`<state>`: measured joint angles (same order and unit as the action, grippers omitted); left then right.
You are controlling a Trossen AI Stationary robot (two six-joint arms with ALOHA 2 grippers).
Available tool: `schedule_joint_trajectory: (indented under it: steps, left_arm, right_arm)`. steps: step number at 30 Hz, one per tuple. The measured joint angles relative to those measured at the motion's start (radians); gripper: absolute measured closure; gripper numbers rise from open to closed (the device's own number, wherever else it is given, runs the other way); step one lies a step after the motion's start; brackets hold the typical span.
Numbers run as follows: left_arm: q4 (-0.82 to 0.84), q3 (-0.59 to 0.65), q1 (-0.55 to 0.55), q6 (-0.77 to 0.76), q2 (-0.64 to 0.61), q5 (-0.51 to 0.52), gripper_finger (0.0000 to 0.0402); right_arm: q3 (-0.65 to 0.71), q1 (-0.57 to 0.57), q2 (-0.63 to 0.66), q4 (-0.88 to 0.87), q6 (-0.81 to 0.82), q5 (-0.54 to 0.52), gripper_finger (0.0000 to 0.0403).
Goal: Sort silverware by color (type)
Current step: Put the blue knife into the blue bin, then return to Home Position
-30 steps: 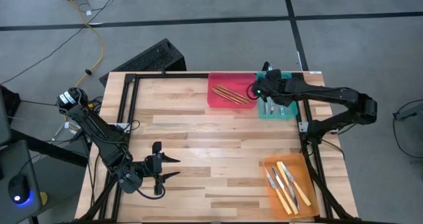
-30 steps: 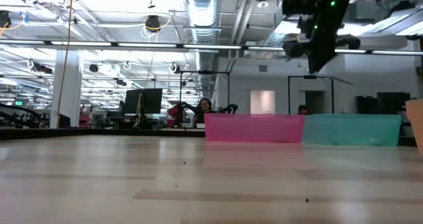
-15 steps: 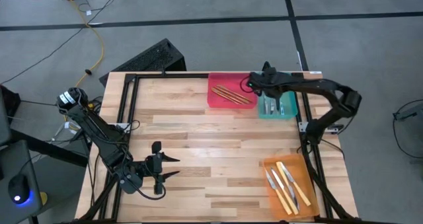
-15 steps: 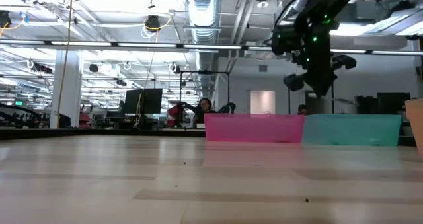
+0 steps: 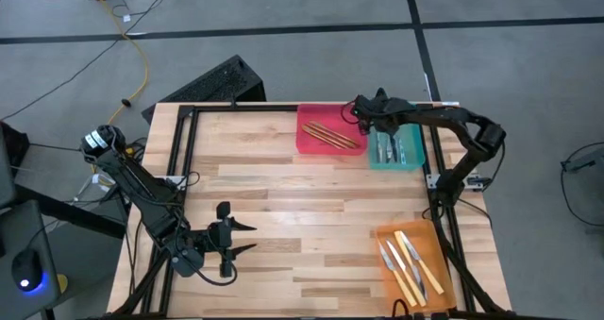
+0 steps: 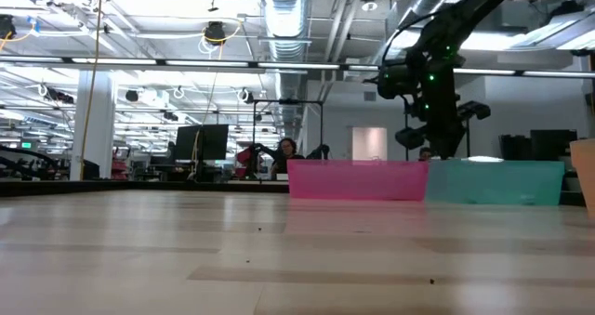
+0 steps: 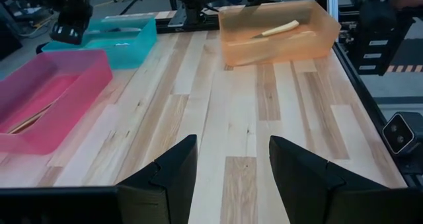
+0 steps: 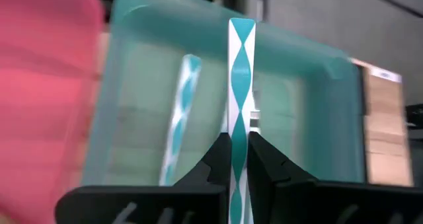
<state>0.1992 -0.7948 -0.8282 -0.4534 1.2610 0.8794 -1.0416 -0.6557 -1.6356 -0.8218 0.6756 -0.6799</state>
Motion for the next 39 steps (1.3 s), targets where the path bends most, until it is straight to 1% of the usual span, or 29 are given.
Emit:
schedule_joint_trajectory:
  steps: [3,6,11,15,20,25,28,31,34,36,39]
  left_arm:
    - [-0.001,0.000,0.010,0.000,0.000,0.000,0.0229]
    - [-0.001,0.000,0.024,0.000,0.000,0.000,0.0229]
    - [-0.001,0.000,0.045,0.000,0.000,-0.009,0.0229]
    - [-0.004,0.000,0.047,-0.001,0.000,-0.011,0.0229]
    - [-0.004,0.000,0.040,0.043,-0.022,0.020,0.0229]
    - [0.002,0.000,0.025,0.117,-0.146,0.099,0.0229]
    - [0.007,0.022,0.025,0.159,-0.246,0.117,0.0229]
    - [-0.010,0.100,0.027,0.166,-0.365,0.103,0.0229]
    - [-0.076,0.213,0.027,0.153,-0.497,0.055,0.0229]
    - [-0.140,0.298,0.027,0.143,-0.582,0.015,0.0229]
    - [-0.288,0.409,0.027,0.138,-0.698,-0.012,0.0229]
  right_arm:
    - [0.000,-0.025,0.000,0.024,-0.043,0.060,0.0359]
    - [0.000,-0.039,0.000,0.019,-0.033,0.074,0.0344]
    - [0.000,-0.041,0.000,0.029,-0.069,0.083,0.0302]
    - [0.000,-0.041,0.000,0.038,-0.113,0.127,0.0268]
    - [-0.033,-0.043,0.000,0.023,-0.163,0.171,0.0241]
    - [-0.129,0.002,0.015,0.003,-0.239,0.187,0.0238]
    - [-0.181,0.045,0.061,0.047,-0.289,0.198,0.0241]
    - [-0.208,0.088,0.128,0.139,-0.343,0.255,0.0243]
    - [-0.202,0.143,0.220,0.286,-0.406,0.389,0.0243]
    - [-0.184,0.194,0.279,0.389,-0.429,0.472,0.0243]
    - [-0.158,0.285,0.342,0.496,-0.434,0.516,0.0243]
